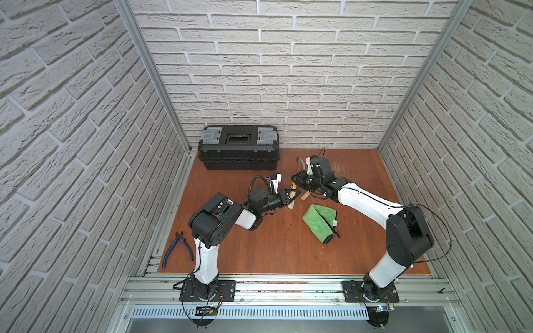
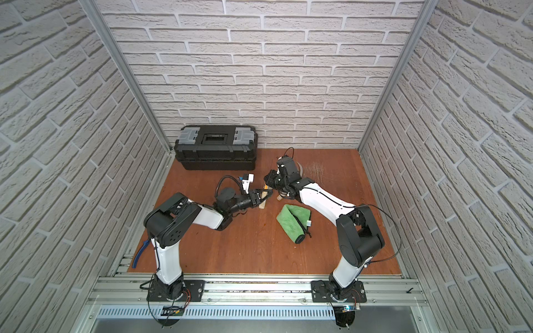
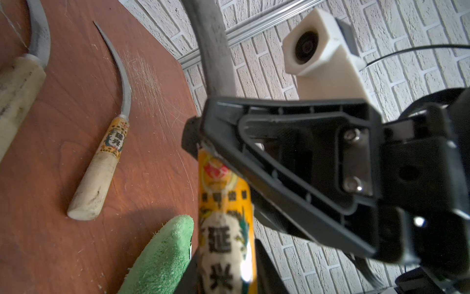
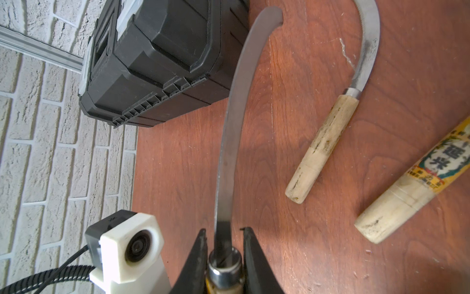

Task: Wipe small sickles with rags
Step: Adjust the small sickle, then pick up the rag from the center of the board.

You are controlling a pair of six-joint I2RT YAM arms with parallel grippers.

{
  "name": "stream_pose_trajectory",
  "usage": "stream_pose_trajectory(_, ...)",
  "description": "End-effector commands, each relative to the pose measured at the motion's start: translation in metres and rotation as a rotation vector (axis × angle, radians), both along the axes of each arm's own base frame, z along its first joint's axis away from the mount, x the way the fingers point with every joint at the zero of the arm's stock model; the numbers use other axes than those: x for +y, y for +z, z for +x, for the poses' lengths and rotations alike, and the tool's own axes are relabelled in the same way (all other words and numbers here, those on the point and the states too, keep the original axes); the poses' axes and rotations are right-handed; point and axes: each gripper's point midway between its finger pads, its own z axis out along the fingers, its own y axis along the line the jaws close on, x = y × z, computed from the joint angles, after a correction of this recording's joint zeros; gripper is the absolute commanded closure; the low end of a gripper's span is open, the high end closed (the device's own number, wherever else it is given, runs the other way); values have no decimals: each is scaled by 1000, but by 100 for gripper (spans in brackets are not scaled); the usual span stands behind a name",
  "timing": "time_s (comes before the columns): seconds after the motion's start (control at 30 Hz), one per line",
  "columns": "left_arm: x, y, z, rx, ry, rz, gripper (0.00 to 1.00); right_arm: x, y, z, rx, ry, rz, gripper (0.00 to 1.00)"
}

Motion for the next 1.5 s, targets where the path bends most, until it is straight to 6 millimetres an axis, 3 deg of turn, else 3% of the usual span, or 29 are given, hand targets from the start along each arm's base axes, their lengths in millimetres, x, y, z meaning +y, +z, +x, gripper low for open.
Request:
stream_pose_trajectory(0.0, -9, 31, -18, -110, -71, -76, 70, -1, 41, 5, -126, -12, -22, 97)
stream_pose_trajectory(0.17, -12, 31, -17, -106, -78, -79, 72, 0, 47, 2, -167, -6, -37, 98)
stream_pose_trajectory(0.33, -12, 30, -14, -101, -73, -80, 100, 3, 47, -1, -172, 3, -33, 97)
stream_pose_trajectory(0.47, -9, 28, -13, -101, -58, -75, 100, 2, 47, -5, -171, 8, -35, 96)
stream_pose_trajectory(0.63, 3, 25, -6, -91, -24, -66, 100, -6, 54, -19, -168, 43, -87, 77)
stream_pose_trajectory(0.83, 22, 13, 0, -72, 0, -41, 100, -37, 71, -56, -118, 159, -289, 48)
stream_pose_trajectory(1.0, 27, 7, -2, -67, -5, -27, 100, -60, 79, -92, -65, 289, -433, 37)
stream_pose_trajectory(1.17, 30, 5, -9, -62, -14, -20, 100, -79, 47, -122, 70, 445, -590, 25)
stream_pose_trajectory(1.4, 40, 4, -18, -54, 1, -10, 100, -93, -17, -140, 201, 560, -685, 0)
stream_pose_trajectory(1.47, 42, 3, -19, -55, 12, -8, 100, -94, -32, -142, 224, 584, -697, 0)
